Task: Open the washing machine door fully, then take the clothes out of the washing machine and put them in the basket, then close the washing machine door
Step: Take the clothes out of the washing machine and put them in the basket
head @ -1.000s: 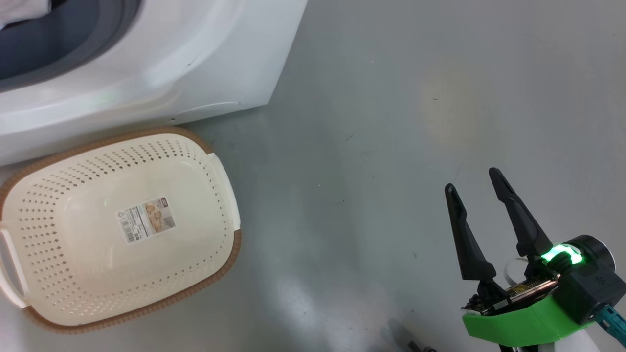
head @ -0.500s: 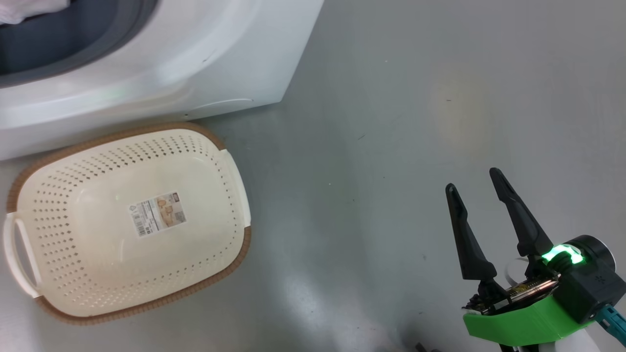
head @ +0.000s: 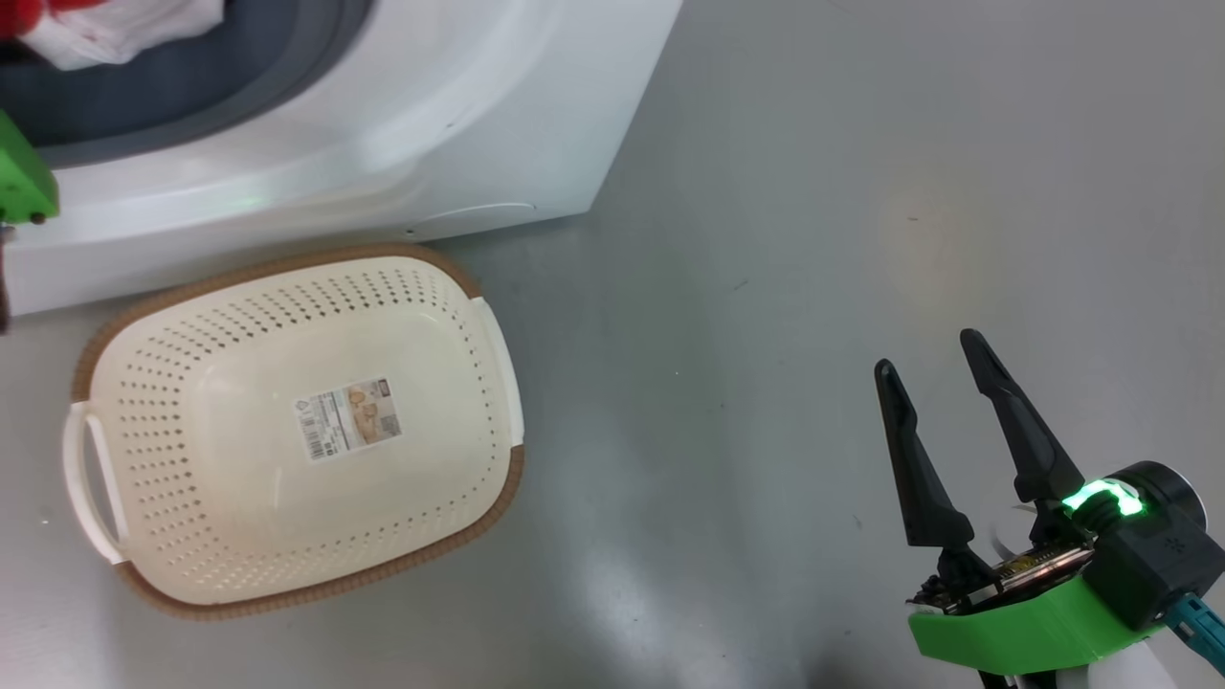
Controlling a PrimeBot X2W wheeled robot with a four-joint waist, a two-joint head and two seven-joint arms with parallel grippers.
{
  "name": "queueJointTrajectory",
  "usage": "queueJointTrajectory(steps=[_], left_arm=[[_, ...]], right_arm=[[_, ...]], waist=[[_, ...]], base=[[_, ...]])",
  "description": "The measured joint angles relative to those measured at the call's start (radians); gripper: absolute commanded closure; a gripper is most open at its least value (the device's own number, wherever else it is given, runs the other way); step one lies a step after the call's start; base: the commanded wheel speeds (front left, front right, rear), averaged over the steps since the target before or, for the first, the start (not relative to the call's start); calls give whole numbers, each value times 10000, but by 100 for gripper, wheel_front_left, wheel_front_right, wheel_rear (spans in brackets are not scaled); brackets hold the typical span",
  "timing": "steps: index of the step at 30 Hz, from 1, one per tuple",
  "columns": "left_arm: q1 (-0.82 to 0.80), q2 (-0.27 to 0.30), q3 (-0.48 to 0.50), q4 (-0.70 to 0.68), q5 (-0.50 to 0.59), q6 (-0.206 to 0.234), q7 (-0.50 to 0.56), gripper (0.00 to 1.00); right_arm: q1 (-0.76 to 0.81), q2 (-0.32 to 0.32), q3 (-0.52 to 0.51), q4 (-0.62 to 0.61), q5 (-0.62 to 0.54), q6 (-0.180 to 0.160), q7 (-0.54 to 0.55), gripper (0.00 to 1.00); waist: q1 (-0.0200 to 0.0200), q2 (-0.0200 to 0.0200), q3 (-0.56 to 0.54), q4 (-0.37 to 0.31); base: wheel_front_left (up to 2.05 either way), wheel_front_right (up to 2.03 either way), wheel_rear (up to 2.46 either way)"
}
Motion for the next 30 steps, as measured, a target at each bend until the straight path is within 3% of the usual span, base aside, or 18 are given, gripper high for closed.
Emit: queueJointTrajectory(steps=[7, 20, 30], left_arm=[[918, 15, -81, -1490, -59, 75, -307, 100], [2827, 82, -119, -4510, 104, 836, -1214, 100], [4265, 92, -88, -6241, 73, 1179, -1626, 100]], right_arm=[[0, -2, -67, 17, -2, 0, 58, 0], [6, -8, -267, -21, -12, 0, 142, 0], [64, -13, -407, -13, -12, 0, 155, 0]], waist=[[0, 0, -264, 287], [0, 0, -887, 691], [-1, 0, -1457, 993]], base=[[0, 0, 0], [0, 0, 0], [0, 0, 0]])
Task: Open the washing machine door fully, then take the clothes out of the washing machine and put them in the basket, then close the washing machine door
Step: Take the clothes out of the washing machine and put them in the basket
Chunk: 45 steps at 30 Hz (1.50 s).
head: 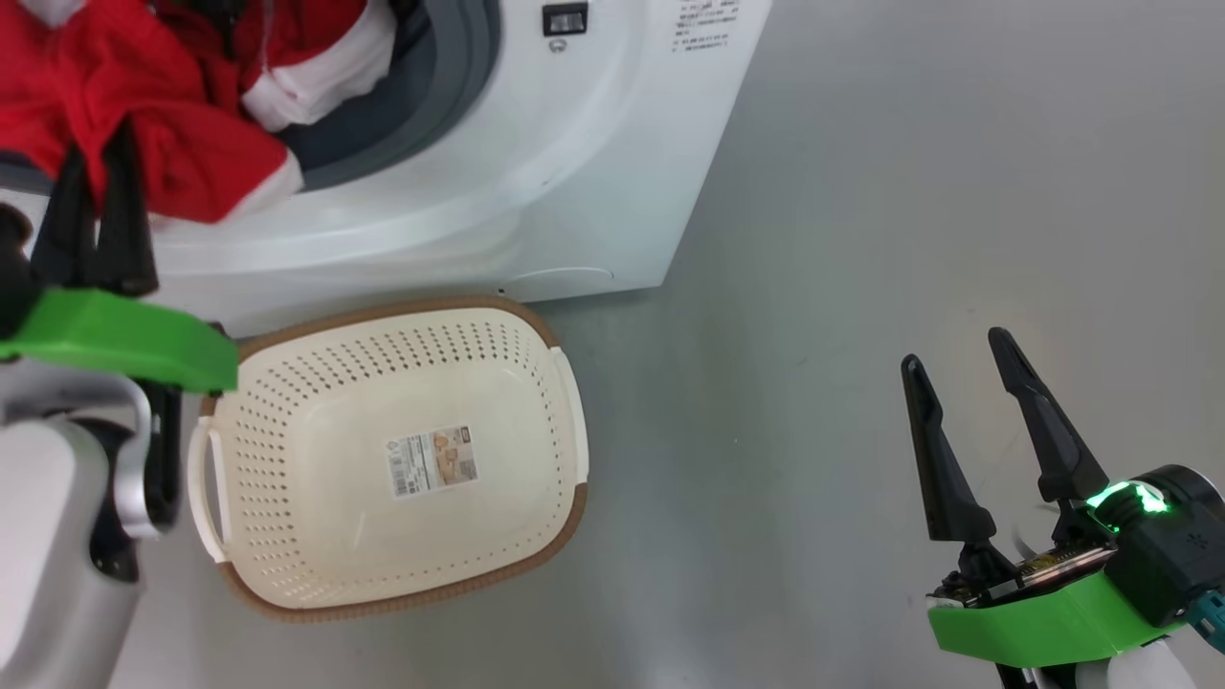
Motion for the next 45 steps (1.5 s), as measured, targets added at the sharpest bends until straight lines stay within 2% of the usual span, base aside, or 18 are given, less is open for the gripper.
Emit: queueJointTrajectory(steps=[6, 16, 25, 28, 35, 39, 45], left_arm=[[826, 6, -10, -821, -10, 253, -155, 100], [2016, -136, -410, -2416, 113, 953, -65, 100], [2994, -669, -1070, -2602, 109, 1256, 77, 100], [3058, -821, -1298, -2165, 96, 1227, -6, 100], [3043, -1358, -1538, -464, -165, 700, -430, 100], [3016, -1442, -1567, 397, -341, 520, -560, 100], [2700, -1860, -1542, 2104, -717, -81, -947, 100]], right_arm=[[40, 2, -27, 42, 12, 0, 0, 0], [429, 2, -155, 17, 25, 0, 86, 0], [625, 2, -255, -142, 25, 0, 180, 0], [634, 4, -253, -207, 25, 0, 253, 0], [627, 4, -115, -278, 10, 0, 343, 0], [625, 4, -56, -305, 10, 0, 343, 0], [616, 2, -19, -330, 12, 0, 341, 0]], waist=[[0, 0, -411, 78], [0, 0, -1116, 210], [0, 0, -1354, 329], [0, 0, -1292, 337], [0, 0, -1111, 269], [0, 0, -1019, 200], [0, 0, -753, 33]], base=[[0, 0, 0], [0, 0, 0], [0, 0, 0], [0, 0, 0], [0, 0, 0], [0, 0, 0], [0, 0, 0]])
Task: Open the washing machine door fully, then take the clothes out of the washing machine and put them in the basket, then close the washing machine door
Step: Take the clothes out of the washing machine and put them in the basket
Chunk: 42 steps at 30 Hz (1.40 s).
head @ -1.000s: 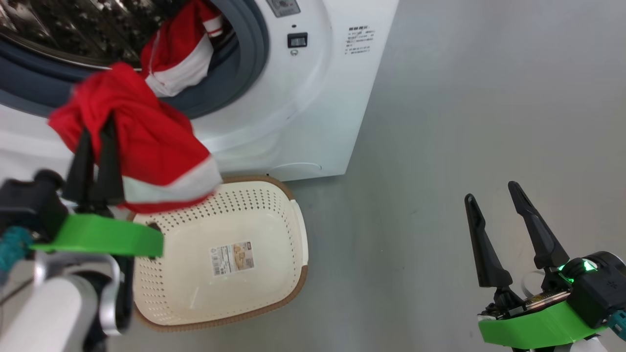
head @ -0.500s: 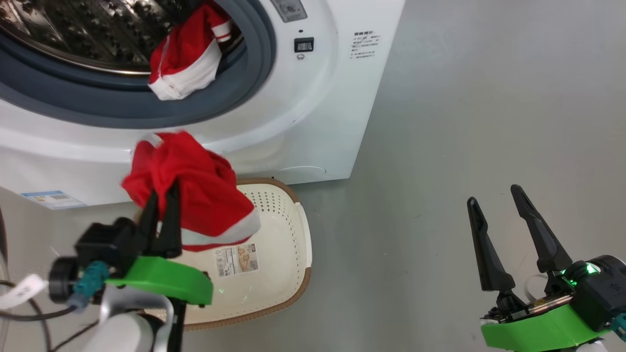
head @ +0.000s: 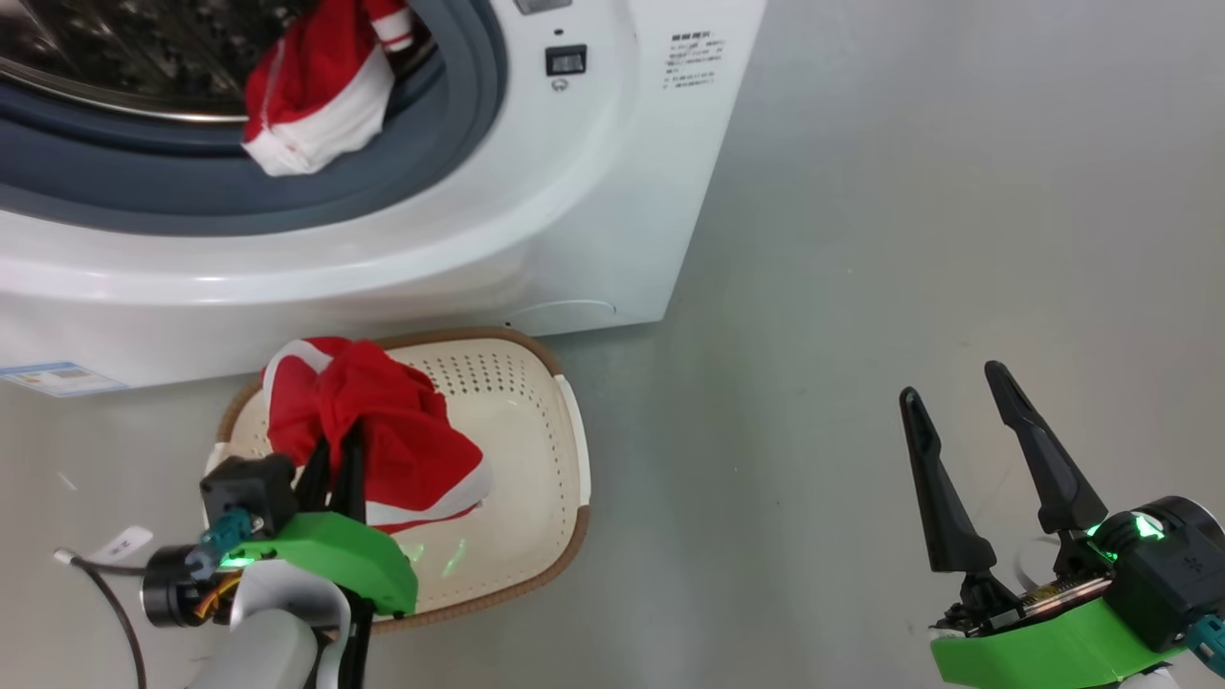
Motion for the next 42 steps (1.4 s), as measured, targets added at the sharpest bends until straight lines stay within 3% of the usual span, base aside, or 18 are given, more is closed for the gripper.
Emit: queueJointTrajectory(steps=[20, 28, 34, 35, 36, 37, 39, 42], left_arm=[[-2568, -1388, 305, 6884, -1204, -2019, -244, 100], [-3303, -1440, 255, 8426, -1271, -2539, 276, 100], [-3528, -1459, 196, 8851, -1273, -2663, 495, 100], [-3553, -1461, 192, 8916, -1275, -2732, 558, 87], [-3580, -1467, 196, 8957, -1292, -2740, 631, 68], [-3602, -1475, 192, 8987, -1304, -2742, 698, 57], [-3604, -1488, 199, 9020, -1321, -2823, 715, 3], [-3631, -1517, 199, 9060, -1425, -2826, 702, 0]], right_arm=[[-484, 2, 90, -23, 42, 0, -17, 0], [-779, 2, 178, 15, 140, 0, -115, 0], [-845, 2, 278, 150, 291, 0, -203, 0], [-845, 2, 284, 171, 295, 0, -236, 0], [-846, 2, 286, 192, 303, 0, -242, 0], [-846, 2, 288, 213, 305, 0, -244, 0], [-846, 2, 290, 238, 305, 0, -268, 0], [-846, 2, 276, 257, 305, 0, -268, 0]], waist=[[0, 0, 1239, -637], [0, 0, 1739, -940], [0, 0, 1946, -1154], [-1, 0, 1960, -1178], [-1, 0, 1967, -1197], [0, 0, 1963, -1207], [0, 0, 1938, -1212], [0, 0, 1907, -1174]], base=[[0, 0, 0], [0, 0, 0], [0, 0, 0], [0, 0, 0], [0, 0, 0], [0, 0, 0], [0, 0, 0], [0, 0, 0]])
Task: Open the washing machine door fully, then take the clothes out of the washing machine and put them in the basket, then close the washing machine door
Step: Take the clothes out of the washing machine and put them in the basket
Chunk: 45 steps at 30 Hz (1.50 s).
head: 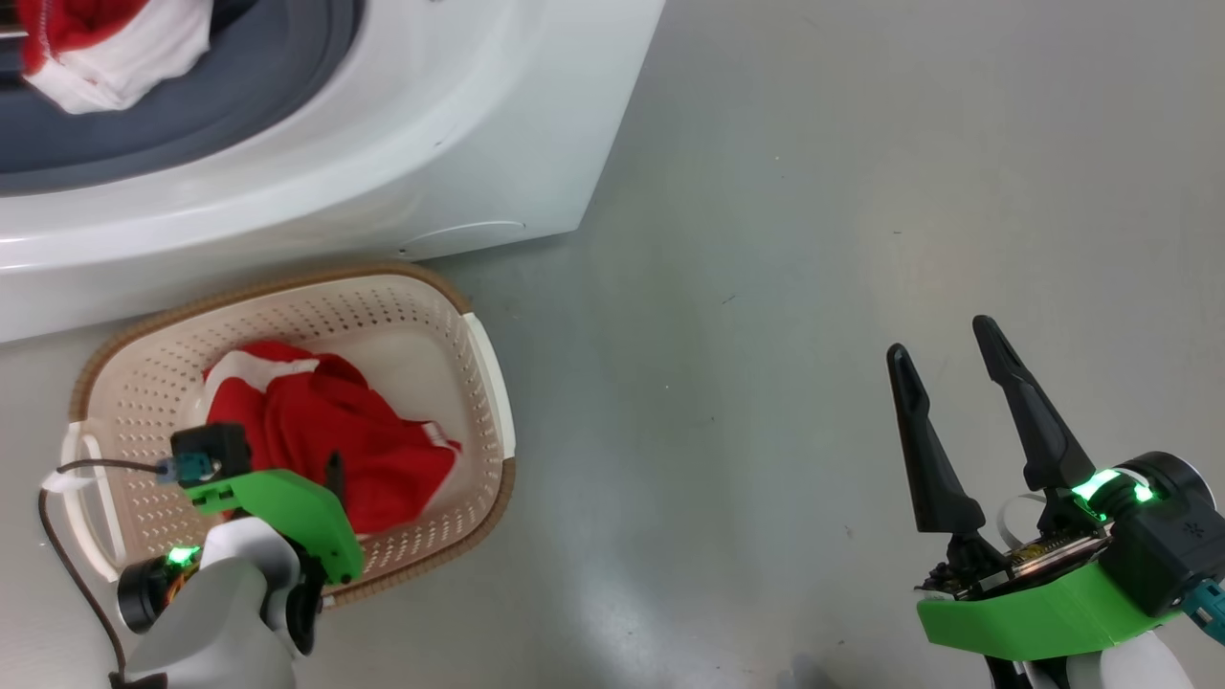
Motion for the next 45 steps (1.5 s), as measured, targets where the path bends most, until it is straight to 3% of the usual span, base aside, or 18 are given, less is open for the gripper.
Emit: queueJointTrajectory(steps=[16, 22, 25, 33, 34, 45], left_arm=[[-434, -2, 58, -228, -127, -167, -1154, 0], [-286, -10, 297, -1267, -209, -265, -1335, 0], [146, 13, 468, -2445, -82, -222, -1335, 0], [2323, 90, 938, -6309, 520, 345, -1336, 0], [2323, 90, 938, -6309, 520, 345, -1336, 0], [4712, 1030, 740, -11051, 1774, 2180, -1231, 0]], right_arm=[[15, 0, -226, 165, -2, 0, 6, 0], [50, 0, -307, 140, -10, 0, 96, 0], [167, 0, -403, 134, -15, 0, 151, 0], [502, 0, -564, 130, -33, 0, 276, 0], [502, 0, -564, 130, -33, 0, 276, 0], [945, 0, -614, 58, -130, 0, 458, 0]], waist=[[0, 0, -646, 395], [0, 0, -1048, 606], [0, 0, -1267, 722], [0, 0, -1922, 1000], [0, 0, -1922, 1000], [0, 0, -2901, 1241]], base=[[0, 0, 0], [0, 0, 0], [0, 0, 0], [0, 0, 0], [0, 0, 0], [0, 0, 0]])
